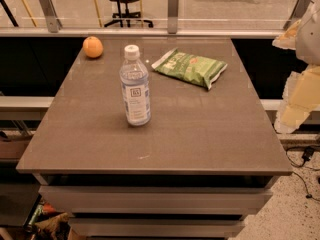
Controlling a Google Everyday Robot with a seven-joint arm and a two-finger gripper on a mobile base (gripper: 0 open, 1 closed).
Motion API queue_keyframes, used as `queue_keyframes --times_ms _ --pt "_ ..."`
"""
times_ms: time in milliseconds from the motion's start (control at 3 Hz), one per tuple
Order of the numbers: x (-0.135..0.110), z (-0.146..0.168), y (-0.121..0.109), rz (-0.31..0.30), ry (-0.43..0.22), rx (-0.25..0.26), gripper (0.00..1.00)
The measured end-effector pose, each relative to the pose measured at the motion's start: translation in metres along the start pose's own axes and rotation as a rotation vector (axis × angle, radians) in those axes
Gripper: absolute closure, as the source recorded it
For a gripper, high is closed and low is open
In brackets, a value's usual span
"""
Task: Pick blue plastic bottle
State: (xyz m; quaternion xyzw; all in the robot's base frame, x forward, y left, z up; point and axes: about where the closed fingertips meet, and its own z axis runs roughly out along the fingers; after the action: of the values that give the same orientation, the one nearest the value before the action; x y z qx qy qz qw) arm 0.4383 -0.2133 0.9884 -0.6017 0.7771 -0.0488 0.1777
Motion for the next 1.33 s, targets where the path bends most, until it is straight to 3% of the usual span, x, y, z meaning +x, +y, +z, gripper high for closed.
queue_keyframes --times_ms 667,1333 --pt "-0.0016 -0.0038 0.0001 0.029 -0.023 0.007 0.00" --pt "-0.0069 -0.0007 -0.0030 0.150 -0.227 0.030 0.00"
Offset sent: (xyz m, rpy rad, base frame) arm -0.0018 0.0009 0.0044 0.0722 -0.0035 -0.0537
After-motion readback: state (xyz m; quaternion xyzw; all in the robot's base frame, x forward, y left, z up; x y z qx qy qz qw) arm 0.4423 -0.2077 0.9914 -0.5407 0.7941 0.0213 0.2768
